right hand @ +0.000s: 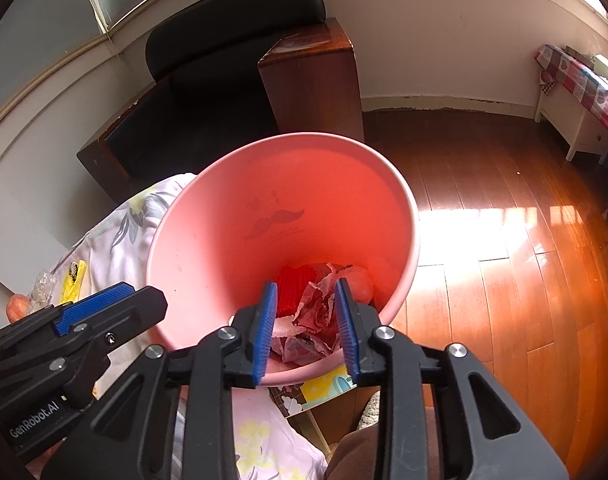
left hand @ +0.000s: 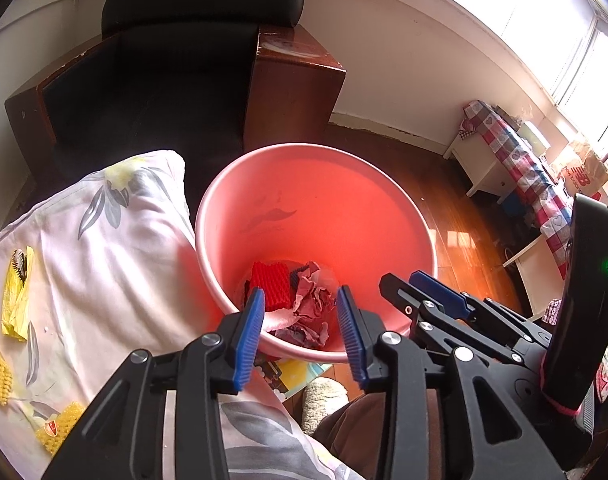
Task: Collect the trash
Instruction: 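Open the left gripper over the bucket while the right gripper releases the wrapper, then move both open grippers back over the table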
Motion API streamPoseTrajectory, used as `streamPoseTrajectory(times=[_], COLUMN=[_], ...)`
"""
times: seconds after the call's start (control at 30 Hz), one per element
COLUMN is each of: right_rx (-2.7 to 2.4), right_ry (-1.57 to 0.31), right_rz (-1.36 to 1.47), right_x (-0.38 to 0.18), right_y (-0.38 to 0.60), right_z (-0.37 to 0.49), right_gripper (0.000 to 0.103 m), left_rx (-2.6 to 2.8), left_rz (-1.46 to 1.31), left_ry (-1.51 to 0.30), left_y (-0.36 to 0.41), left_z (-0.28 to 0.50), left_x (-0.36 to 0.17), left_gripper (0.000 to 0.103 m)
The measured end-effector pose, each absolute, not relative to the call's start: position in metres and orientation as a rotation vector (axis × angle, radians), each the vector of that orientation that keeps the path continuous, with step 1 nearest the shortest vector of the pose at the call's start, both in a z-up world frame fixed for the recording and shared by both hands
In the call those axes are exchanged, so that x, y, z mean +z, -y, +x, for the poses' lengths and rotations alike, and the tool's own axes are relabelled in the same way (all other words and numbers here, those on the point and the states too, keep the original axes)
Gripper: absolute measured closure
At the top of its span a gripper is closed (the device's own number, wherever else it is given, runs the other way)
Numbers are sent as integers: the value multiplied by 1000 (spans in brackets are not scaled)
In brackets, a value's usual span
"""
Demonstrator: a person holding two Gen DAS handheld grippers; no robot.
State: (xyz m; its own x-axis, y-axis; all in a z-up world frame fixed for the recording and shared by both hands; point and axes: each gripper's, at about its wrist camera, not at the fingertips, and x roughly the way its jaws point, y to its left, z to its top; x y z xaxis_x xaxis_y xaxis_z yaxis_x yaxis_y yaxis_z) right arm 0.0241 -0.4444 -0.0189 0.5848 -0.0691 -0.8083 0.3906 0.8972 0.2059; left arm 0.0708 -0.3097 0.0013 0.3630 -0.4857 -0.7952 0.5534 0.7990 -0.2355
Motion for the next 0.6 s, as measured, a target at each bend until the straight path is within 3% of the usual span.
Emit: streamPoseTrajectory(times=[0.6], right_rx=[-169], right_ry=[-814], right_rz=[336], right_x=[10], right_y=[395], right_z=[13], right_gripper=[73], left_rx=[-597], left_rz=[20], left_ry=[-879], left_y=[254], left_z=[52], left_x=[37], left_gripper=[63])
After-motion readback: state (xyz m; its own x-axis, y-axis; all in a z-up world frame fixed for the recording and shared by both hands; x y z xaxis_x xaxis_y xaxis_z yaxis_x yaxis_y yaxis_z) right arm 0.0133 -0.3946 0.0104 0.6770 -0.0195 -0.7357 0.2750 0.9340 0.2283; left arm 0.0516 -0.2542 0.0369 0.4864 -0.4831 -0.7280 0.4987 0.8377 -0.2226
